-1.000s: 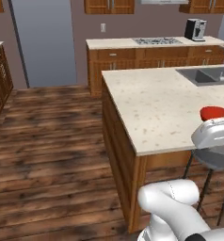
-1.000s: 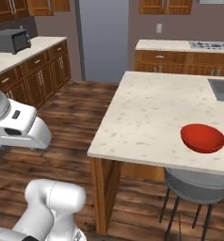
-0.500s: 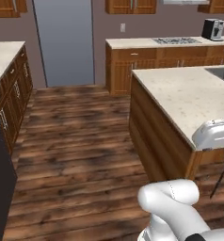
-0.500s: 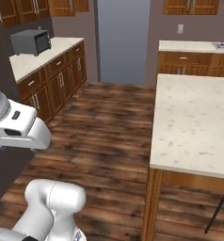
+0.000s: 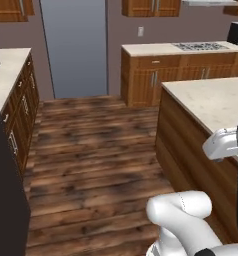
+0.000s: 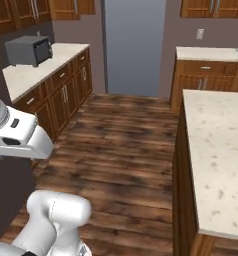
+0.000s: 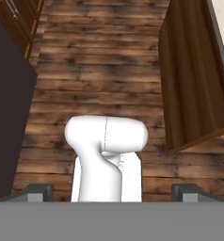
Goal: Pick up the bowls from the cabinet and place each bowl in front of a stool on the dining counter.
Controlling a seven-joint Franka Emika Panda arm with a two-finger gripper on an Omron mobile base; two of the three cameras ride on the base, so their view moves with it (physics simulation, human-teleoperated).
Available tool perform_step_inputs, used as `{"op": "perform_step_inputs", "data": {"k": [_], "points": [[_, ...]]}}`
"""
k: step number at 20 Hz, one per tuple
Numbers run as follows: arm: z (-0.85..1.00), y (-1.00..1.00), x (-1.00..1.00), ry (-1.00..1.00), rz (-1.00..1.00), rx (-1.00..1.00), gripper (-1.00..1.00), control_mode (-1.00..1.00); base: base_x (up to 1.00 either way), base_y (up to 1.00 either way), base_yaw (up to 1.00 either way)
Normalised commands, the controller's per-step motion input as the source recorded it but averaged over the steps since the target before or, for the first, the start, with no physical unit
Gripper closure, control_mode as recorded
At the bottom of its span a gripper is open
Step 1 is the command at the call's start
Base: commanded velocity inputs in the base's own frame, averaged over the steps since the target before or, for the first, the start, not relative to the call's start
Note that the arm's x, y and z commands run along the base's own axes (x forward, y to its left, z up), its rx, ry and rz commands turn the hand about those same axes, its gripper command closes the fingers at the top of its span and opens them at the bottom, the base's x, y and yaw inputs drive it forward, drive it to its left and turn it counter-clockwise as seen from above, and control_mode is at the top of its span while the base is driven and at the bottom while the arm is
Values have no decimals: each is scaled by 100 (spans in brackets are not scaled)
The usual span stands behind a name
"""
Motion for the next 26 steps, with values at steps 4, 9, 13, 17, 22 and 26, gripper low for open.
{"op": "perform_step_inputs", "data": {"k": [4, 9, 13, 17, 22, 26], "points": [[0, 0, 0, 0, 0, 0, -100, 100, 100, -16, -6], [0, 0, 0, 0, 0, 0, -100, 100, 100, -1, 0], [0, 0, 0, 0, 0, 0, -100, 100, 100, 5, 0], [0, 0, 0, 0, 0, 0, -100, 100, 100, 12, 1], [0, 0, 0, 0, 0, 0, -100, 100, 100, 15, 5], [0, 0, 0, 0, 0, 0, -100, 100, 100, 17, 6]]}}
